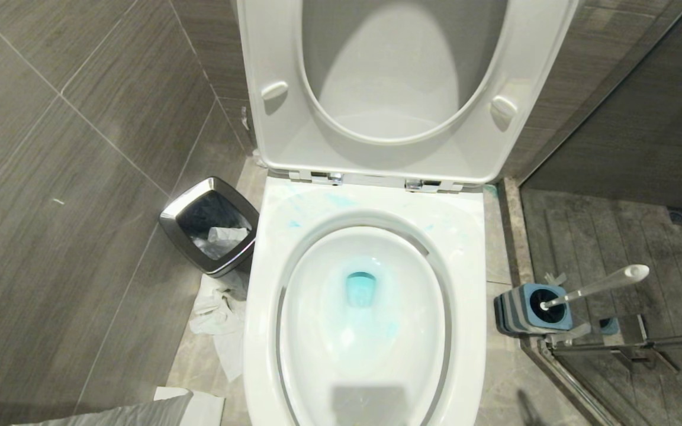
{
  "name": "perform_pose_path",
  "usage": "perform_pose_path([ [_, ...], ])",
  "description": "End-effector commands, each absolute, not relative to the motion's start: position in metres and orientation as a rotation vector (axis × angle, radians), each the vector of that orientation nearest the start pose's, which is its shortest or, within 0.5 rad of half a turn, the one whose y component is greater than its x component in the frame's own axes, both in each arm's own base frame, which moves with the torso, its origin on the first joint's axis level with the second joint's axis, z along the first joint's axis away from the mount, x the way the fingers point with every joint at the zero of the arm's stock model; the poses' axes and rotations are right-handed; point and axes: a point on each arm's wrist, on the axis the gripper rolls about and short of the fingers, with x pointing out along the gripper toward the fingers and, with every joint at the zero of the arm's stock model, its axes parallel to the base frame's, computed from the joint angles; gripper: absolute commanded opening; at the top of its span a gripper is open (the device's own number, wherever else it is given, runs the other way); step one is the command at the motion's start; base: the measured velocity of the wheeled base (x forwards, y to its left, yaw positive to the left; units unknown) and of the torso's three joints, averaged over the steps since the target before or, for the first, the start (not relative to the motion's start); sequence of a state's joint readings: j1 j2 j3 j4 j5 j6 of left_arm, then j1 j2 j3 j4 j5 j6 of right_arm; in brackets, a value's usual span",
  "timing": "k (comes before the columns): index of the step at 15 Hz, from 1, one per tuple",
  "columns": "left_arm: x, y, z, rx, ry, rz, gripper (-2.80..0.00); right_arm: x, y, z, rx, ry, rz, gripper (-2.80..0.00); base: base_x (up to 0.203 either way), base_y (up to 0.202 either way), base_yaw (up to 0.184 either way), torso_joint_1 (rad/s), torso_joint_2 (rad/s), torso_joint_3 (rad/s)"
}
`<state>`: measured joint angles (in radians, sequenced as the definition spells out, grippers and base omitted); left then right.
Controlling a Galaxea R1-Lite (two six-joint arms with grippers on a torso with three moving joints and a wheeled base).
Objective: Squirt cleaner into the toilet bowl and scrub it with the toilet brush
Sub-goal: Flush the toilet
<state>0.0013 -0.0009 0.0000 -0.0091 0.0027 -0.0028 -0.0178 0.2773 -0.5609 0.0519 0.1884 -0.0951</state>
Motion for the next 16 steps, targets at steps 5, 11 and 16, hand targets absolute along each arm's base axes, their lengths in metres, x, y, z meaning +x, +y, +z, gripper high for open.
perform_pose_path([
  [5, -0.022, 0.0, 0.074, -0.003, -0.002, 0.005, -2.8, -0.053, 0.002, 0.181, -0.134, -0.234, 0.107, -2.8, 0.0, 0.0, 0.0, 0.0, 0.0, 0.0],
  [11, -0.022, 0.0, 0.074, -0.003, -0.003, 0.005, -2.8, -0.044, 0.001, 0.126, -0.134, -0.164, 0.064, -2.8, 0.0, 0.0, 0.0, 0.0, 0.0, 0.0],
  [16, -0.022, 0.0, 0.074, -0.003, -0.003, 0.005, -2.8, -0.022, 0.001, 0.085, -0.161, -0.124, 0.049, -2.8, 0.0, 0.0, 0.0, 0.0, 0.0, 0.0],
])
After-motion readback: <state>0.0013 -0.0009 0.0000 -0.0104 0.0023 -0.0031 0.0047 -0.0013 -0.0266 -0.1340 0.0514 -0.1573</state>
